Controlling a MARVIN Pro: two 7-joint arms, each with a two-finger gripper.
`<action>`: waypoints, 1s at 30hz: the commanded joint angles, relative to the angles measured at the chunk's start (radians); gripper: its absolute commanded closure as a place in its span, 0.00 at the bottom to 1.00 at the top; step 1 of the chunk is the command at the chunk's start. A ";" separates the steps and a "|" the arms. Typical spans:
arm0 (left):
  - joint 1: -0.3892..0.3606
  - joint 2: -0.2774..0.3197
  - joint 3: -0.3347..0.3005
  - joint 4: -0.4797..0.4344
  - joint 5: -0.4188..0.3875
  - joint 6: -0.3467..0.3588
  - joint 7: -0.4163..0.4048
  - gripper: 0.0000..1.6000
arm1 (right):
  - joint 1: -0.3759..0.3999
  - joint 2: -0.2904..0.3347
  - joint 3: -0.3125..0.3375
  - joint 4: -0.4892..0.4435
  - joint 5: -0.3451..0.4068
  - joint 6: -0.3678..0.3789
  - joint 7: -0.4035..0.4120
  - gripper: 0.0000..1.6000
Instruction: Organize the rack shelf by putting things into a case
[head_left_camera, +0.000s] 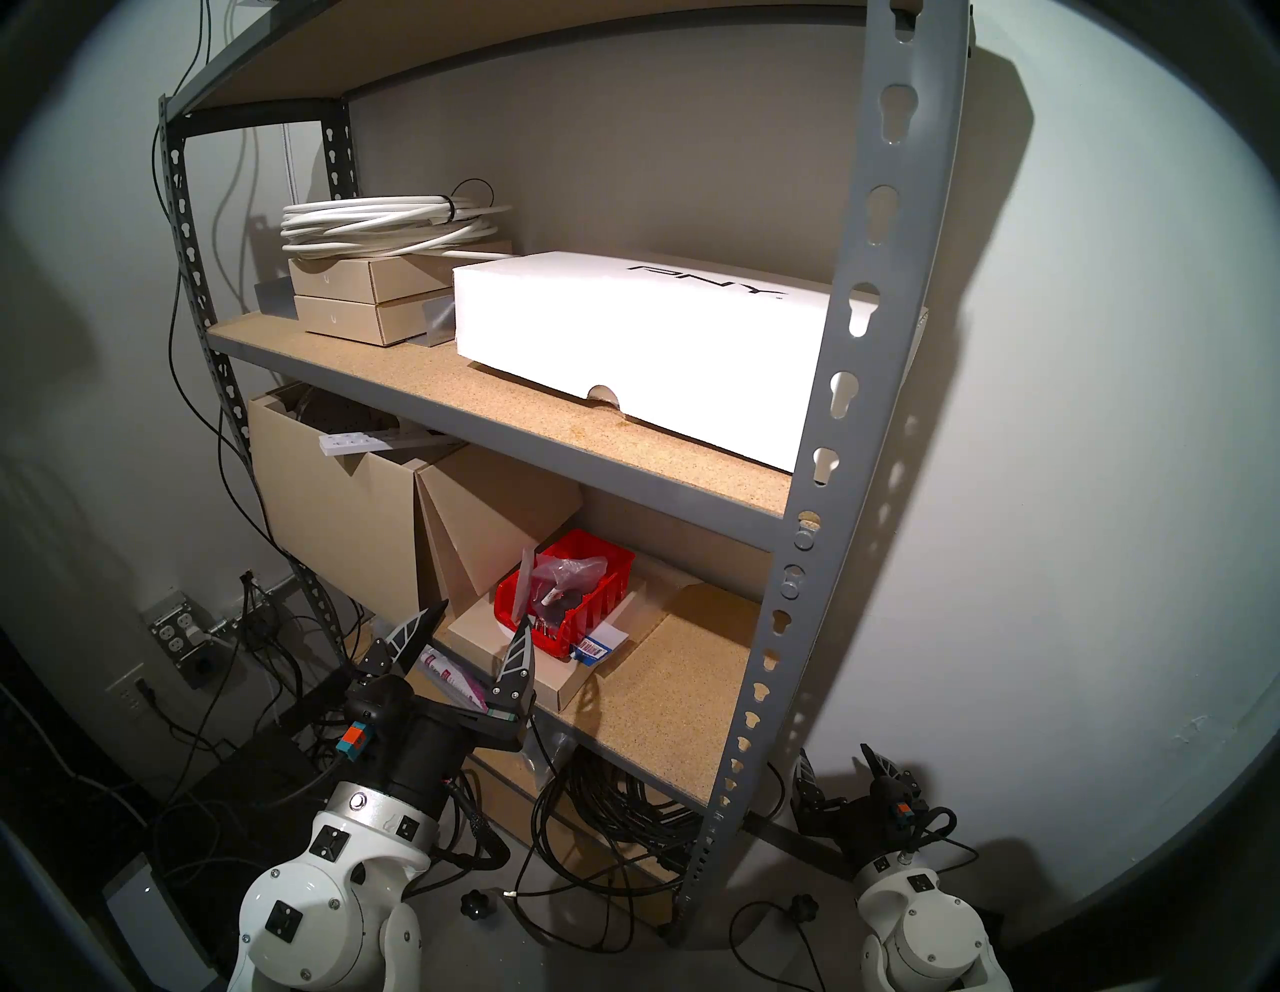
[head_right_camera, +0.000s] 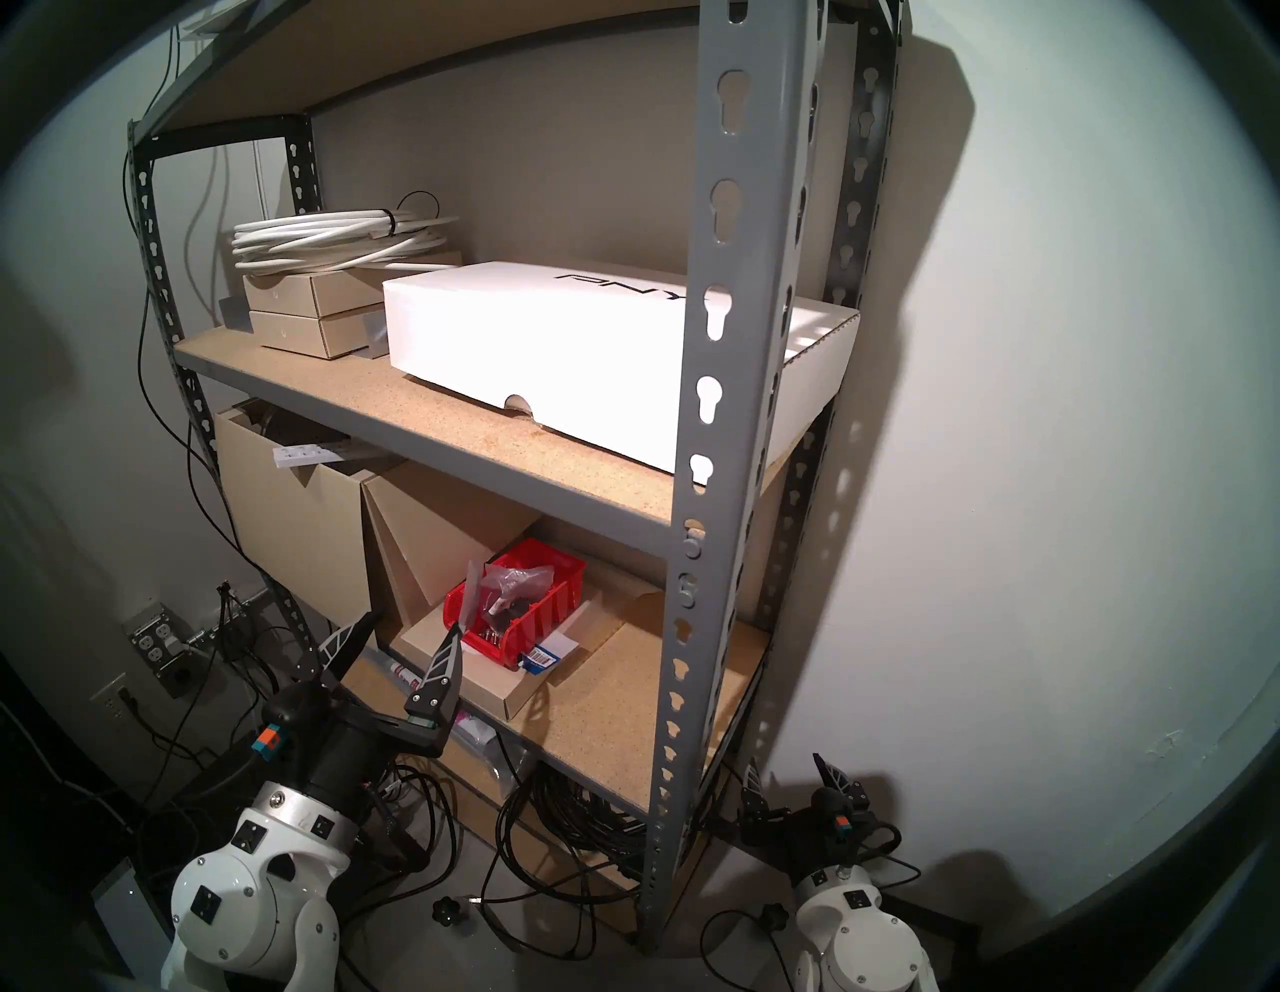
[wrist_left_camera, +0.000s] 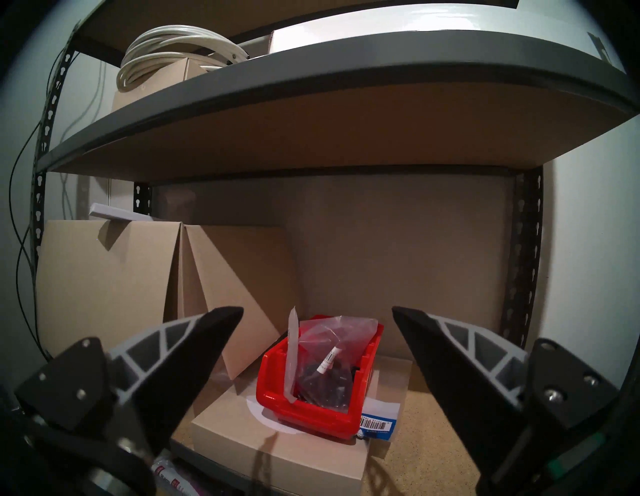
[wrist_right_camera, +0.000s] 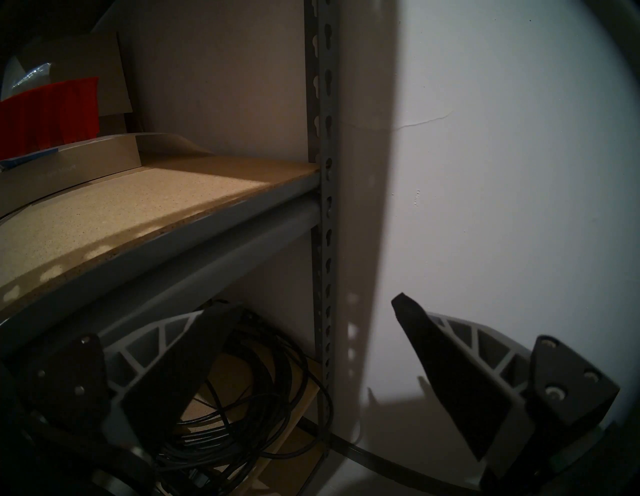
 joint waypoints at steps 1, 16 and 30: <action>0.008 -0.003 0.002 -0.016 -0.010 -0.021 -0.002 0.00 | 0.001 -0.001 0.000 -0.020 0.000 -0.002 0.000 0.00; 0.009 0.002 0.004 -0.016 -0.013 -0.023 0.003 0.00 | 0.001 -0.001 0.000 -0.020 0.000 -0.002 0.000 0.00; 0.009 0.001 0.003 -0.015 -0.013 -0.023 0.001 0.00 | 0.001 -0.001 0.000 -0.020 0.000 -0.002 0.000 0.00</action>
